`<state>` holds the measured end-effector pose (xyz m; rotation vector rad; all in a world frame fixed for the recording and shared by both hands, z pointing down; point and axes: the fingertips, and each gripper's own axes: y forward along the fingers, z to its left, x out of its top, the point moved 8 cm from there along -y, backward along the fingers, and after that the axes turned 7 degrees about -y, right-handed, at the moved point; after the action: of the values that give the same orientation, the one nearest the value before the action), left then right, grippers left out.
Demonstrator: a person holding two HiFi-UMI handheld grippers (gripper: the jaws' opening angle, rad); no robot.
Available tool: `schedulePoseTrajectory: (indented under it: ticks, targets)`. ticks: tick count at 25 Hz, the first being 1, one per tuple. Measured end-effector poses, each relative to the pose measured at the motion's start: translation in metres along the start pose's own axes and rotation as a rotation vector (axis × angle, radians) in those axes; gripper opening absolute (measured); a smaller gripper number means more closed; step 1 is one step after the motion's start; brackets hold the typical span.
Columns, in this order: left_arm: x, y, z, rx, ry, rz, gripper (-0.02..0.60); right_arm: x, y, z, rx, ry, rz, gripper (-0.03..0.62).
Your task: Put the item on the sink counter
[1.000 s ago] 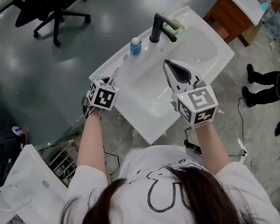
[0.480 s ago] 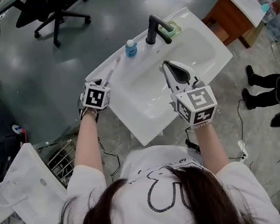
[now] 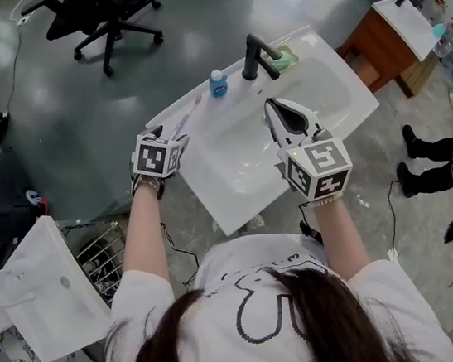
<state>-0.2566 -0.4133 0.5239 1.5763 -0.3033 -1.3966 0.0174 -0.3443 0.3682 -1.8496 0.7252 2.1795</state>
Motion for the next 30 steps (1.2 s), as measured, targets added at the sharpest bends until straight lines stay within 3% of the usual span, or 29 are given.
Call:
schedulePoseTrajectory:
  ticks: [17,25,30]
  targets:
    - [0.032,-0.077,-0.027,0.102,0.009,-0.247,0.288,0.034,-0.01,-0.005,0.055,-0.082,-0.118,0.029]
    - [0.053,-0.12,-0.044,0.171,0.032,-0.466,0.258,0.047,-0.015,-0.007,0.07,-0.098,-0.154,0.029]
    - [0.064,-0.152,-0.052,0.227,0.054,-0.593,0.205,0.054,-0.017,-0.008,0.073,-0.127,-0.169,0.029]
